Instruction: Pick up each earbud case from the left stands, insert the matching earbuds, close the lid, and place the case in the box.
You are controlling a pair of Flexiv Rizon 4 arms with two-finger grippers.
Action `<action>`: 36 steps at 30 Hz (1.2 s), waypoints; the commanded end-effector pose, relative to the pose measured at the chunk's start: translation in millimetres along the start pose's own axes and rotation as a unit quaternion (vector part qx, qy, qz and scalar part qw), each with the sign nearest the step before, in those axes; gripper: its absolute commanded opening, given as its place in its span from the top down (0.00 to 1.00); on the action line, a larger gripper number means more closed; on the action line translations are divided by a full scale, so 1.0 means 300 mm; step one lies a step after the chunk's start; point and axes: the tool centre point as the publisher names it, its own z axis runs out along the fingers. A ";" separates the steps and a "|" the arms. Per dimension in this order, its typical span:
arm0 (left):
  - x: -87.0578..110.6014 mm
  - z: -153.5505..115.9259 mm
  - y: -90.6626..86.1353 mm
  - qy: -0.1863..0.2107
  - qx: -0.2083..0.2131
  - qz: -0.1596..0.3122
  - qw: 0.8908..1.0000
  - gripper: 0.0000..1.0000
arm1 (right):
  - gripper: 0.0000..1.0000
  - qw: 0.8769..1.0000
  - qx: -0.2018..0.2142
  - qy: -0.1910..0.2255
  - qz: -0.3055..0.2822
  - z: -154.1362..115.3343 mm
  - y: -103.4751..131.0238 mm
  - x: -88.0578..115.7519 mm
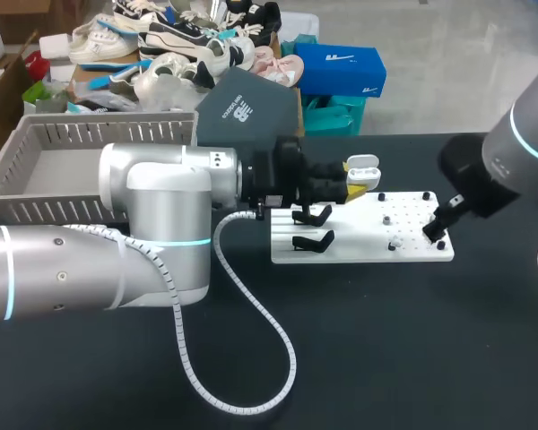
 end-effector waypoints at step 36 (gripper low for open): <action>0.004 0.001 0.000 -0.002 -0.001 0.001 1.000 1.00 | 0.51 0.998 0.056 -0.011 0.000 0.123 -0.100 -0.082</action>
